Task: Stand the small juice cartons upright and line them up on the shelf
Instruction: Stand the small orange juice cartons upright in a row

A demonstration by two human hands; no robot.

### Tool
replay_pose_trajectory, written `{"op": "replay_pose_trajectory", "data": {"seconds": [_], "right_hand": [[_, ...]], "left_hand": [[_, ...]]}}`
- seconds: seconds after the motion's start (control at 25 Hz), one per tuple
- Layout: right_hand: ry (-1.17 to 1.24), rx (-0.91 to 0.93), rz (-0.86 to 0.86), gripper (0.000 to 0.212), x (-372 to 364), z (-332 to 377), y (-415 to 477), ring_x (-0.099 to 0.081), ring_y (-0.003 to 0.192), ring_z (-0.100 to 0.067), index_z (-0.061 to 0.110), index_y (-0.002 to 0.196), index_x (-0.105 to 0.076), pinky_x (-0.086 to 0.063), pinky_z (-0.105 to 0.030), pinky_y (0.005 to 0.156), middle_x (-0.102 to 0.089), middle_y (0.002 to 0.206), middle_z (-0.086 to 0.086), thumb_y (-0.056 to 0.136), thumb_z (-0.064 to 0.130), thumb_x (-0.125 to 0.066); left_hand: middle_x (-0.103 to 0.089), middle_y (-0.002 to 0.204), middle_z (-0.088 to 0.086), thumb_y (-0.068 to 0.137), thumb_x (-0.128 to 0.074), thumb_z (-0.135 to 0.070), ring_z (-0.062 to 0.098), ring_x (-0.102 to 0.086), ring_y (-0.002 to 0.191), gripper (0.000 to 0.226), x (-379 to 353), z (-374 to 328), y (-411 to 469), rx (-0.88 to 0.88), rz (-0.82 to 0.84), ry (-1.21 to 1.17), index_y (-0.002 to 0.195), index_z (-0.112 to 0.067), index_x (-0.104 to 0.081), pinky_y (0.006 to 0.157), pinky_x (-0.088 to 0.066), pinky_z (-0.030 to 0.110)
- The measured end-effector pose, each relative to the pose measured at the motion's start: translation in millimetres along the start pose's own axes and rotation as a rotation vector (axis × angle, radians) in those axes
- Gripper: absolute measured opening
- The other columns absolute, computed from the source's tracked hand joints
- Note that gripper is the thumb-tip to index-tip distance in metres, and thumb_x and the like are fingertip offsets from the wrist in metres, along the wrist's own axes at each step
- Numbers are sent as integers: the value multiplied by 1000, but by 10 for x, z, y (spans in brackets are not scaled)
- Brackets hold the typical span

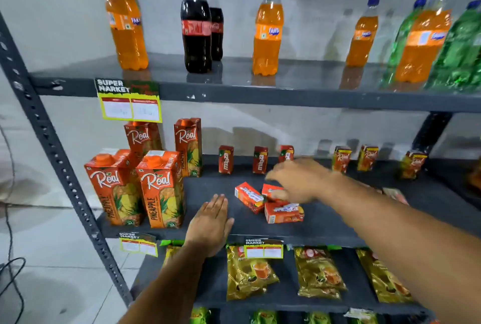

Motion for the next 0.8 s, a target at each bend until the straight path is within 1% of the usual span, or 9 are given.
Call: {"op": "replay_pose_trajectory", "data": {"seconds": [0.08,0.12,0.2,0.32,0.44,0.56,0.64,0.72,0.8], "right_hand": [[76,-178,14,45,-308,-42,327,-62,102,-30,23,118,-59,-50,-38,74,-67,116,-8,84,51,-52],[98,-254,58,44,-548,-42,443,-62,100,-31,22,114,-60,-46,-36,72,-68,113,-10,83,52,-53],[190,-407,168,46,-1004,-24,561,-62,100,-32,20,109,-63,-46,-36,75,-69,111,-11,79,55,-56],[255,-583,76,58,-1336,-110,605,-65,94,-29,18,99,-68,-45,-35,74,-73,103,-6,68,67,-56],[294,-686,-6,62,-1479,-102,649,-64,92,-27,21,90,-68,-38,-36,71,-73,95,-2,61,75,-55],[323,-689,-121,53,-1406,-105,657,-64,87,-27,23,82,-66,-34,-36,67,-73,84,0,59,70,-56],[398,-639,-201,44,-1249,-182,724,-64,85,-27,26,85,-64,-35,-33,62,-73,82,2,57,60,-61],[447,-488,-220,40,-1033,-254,881,-64,85,-26,28,92,-60,-39,-31,60,-71,92,3,58,49,-68],[382,-251,-177,40,-802,-205,1055,-65,93,-25,29,104,-59,-49,-35,66,-67,106,4,66,33,-71]], "left_hand": [[-4,161,11,98,-23,-48,23,-2,146,67,-229,242,153,121,109,-120,149,-7,-5,117,-8,38],[0,161,11,98,-22,-49,23,1,146,69,-321,332,216,148,153,-115,149,-7,-3,118,-9,39],[5,160,11,97,-20,-50,24,5,146,71,-431,401,305,121,166,-100,149,-6,0,118,-4,40],[7,160,11,96,-17,-50,22,10,145,71,-486,398,292,67,134,-75,148,-5,3,116,7,35],[10,160,11,97,-14,-49,22,12,145,70,-498,415,298,63,130,-33,148,-4,5,115,9,35],[8,160,12,97,-14,-49,23,11,145,70,-474,394,284,59,142,-5,148,-3,3,115,8,35],[7,160,11,97,-14,-50,22,11,145,71,-451,391,276,70,128,-22,148,-4,3,113,10,33],[6,160,11,96,-15,-51,21,10,145,71,-451,394,284,67,125,-30,148,-6,3,112,11,32],[6,160,10,96,-16,-51,20,9,145,71,-443,394,273,75,112,-24,149,-7,2,112,11,31]]}}
Point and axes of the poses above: each hand's wrist, its own y-axis towards the middle knuckle, its own x-axis out of the back of the hand, z = x × y, the point moved 7 cm from there along y, towards the middle knuckle
